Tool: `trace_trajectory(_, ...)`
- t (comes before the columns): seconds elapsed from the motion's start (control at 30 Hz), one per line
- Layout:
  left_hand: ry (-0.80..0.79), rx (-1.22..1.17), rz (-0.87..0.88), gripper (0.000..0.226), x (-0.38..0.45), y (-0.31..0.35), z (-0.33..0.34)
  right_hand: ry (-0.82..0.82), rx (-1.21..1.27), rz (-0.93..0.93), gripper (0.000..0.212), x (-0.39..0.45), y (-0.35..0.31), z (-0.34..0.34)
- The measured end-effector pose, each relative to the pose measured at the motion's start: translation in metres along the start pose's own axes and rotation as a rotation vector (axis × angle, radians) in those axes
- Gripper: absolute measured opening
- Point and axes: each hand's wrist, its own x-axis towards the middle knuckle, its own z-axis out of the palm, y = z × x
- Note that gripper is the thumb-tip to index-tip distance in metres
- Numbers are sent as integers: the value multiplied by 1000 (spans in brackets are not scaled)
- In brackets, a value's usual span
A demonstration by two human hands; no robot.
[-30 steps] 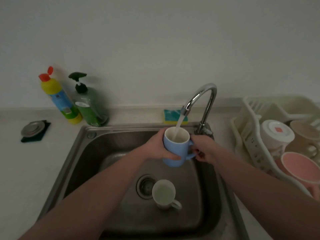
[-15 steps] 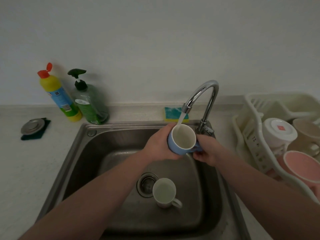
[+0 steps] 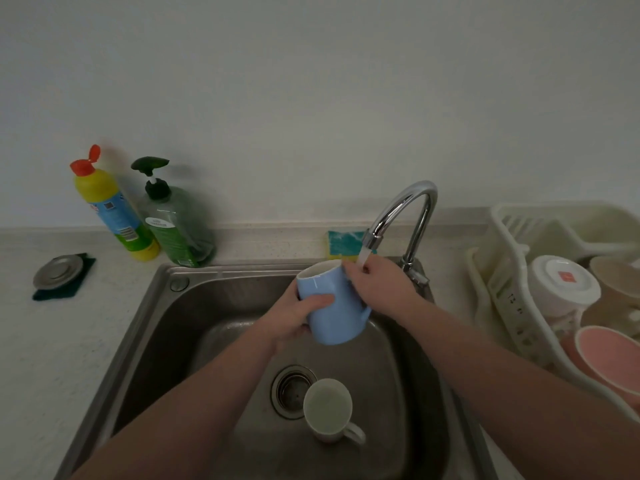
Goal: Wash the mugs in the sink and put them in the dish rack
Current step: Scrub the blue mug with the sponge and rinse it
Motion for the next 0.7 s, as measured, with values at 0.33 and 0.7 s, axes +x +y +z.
trace_trajectory(0.33,70,-100,-4,84,11,-5,10,213,425,32,28,-1,17,12)
trace_trajectory(0.7,113,19,98,81,18,-5,20,-2,724,626,14,24,77,9)
